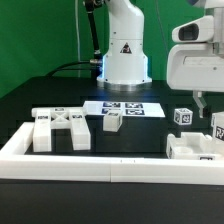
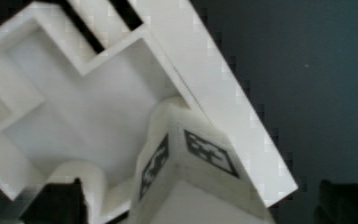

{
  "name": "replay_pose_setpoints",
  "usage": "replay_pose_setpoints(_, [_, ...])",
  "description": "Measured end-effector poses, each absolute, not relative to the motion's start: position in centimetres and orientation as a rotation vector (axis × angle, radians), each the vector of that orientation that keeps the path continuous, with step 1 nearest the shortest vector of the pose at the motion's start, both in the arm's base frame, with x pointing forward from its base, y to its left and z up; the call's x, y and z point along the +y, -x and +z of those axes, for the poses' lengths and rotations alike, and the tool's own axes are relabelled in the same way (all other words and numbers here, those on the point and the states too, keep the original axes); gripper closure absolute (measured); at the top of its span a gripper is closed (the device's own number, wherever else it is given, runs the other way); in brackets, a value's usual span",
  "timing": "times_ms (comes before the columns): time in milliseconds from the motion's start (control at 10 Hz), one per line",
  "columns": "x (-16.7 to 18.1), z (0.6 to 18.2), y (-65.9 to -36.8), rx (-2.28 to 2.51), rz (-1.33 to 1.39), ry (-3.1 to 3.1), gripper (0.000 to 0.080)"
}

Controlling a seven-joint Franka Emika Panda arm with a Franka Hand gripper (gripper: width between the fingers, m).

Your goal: Assemble chair

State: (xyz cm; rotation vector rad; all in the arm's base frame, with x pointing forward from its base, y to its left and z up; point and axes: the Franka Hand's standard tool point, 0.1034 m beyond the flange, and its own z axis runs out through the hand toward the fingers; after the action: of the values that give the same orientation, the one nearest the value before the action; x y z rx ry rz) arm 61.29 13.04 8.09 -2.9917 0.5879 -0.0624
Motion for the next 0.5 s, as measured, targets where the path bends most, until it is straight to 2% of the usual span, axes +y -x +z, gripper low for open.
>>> replay_pose_setpoints(500, [12.63,7.96,-61.41,-0.021,-0.079,3.062,0.0151])
